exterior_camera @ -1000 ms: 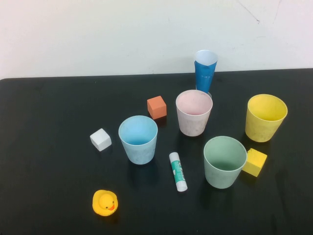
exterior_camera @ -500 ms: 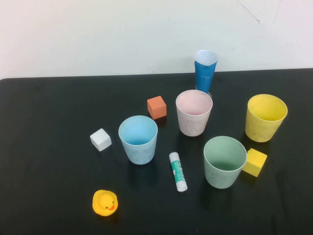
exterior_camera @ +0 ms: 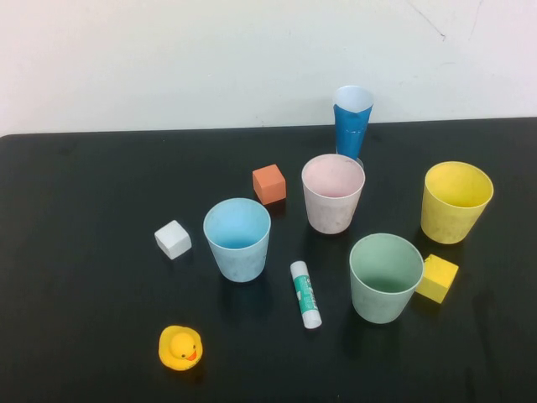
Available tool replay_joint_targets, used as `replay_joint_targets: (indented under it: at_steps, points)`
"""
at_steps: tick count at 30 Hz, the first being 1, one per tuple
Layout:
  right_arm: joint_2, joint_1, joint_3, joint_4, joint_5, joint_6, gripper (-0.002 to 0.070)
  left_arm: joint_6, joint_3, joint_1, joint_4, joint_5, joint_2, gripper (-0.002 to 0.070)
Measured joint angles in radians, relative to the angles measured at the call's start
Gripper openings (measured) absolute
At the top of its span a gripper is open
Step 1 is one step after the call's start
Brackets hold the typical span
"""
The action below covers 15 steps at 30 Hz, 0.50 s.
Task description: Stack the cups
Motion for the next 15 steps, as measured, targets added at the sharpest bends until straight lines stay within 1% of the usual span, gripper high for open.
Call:
replay_joint_targets:
  at_steps: [4, 8, 15]
  points:
    - [0.000, 0.000, 0.000, 0.000, -0.193, 0.007, -0.0003, -0.007, 0.000, 0.000, 0.002, -0.242, 0.000, -0.0001]
    - [0.000, 0.000, 0.000, 0.002, -0.322, 0.017, -0.0003, -0.008, 0.000, 0.000, 0.004, -0.388, 0.000, -0.0001]
    - [0.000, 0.000, 0.000, 0.016, -0.354, 0.005, -0.0003, -0.014, 0.000, 0.000, 0.004, -0.522, 0.000, -0.0001]
